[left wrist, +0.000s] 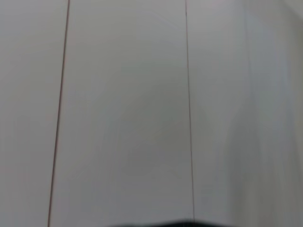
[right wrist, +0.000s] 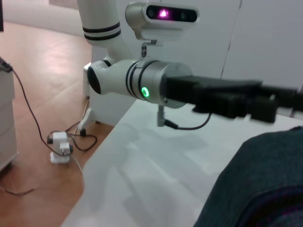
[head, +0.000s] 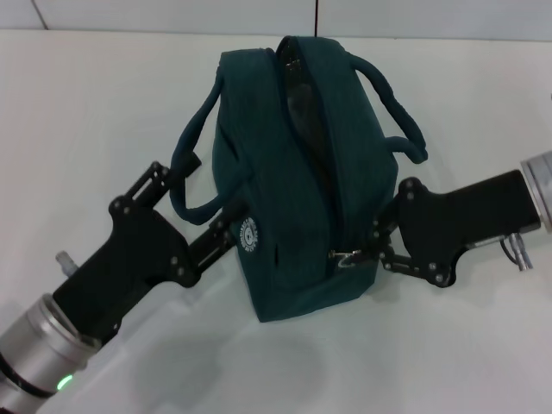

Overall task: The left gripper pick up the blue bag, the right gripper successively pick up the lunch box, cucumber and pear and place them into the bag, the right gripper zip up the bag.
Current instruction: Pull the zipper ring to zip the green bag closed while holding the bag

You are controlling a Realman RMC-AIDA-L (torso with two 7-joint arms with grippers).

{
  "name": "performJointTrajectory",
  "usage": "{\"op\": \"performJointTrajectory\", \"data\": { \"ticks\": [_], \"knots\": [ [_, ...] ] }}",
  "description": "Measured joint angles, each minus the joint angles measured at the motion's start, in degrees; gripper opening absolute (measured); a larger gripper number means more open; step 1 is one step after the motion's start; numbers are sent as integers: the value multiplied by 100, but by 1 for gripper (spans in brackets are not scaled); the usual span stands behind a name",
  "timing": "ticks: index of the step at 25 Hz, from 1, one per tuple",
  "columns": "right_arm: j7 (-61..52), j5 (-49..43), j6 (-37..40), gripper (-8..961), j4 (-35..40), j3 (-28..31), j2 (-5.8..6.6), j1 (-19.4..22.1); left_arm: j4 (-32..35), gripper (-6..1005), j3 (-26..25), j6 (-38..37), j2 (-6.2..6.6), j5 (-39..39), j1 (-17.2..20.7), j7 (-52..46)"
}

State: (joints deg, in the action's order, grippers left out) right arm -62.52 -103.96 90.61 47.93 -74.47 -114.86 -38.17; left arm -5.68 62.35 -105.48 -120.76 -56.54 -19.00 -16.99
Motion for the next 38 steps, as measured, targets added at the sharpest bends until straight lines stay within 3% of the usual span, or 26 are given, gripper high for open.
{"op": "performJointTrajectory", "data": {
  "ticks": [5,12,19,25,31,38],
  "knots": [
    [250,8,-11,33,147,69,-27,-26,93,737,49,73,64,-21,226,-266],
    [521,98,-16,33,432,73,-56,-74,223,736,397,40,33,-42,514,-385],
    [543,88,-97,33,564,24,-64,-321,256,736,919,528,37,-62,379,-745],
    [598,134,-314,33,529,-54,-97,-339,237,735,952,836,32,-293,29,-1166],
    [651,145,-341,33,551,-59,-106,-317,295,735,883,1077,13,-254,-59,-1210],
    [661,258,-380,33,568,-58,-106,-250,302,615,882,1282,26,-69,-144,-1177]
  ]
}}
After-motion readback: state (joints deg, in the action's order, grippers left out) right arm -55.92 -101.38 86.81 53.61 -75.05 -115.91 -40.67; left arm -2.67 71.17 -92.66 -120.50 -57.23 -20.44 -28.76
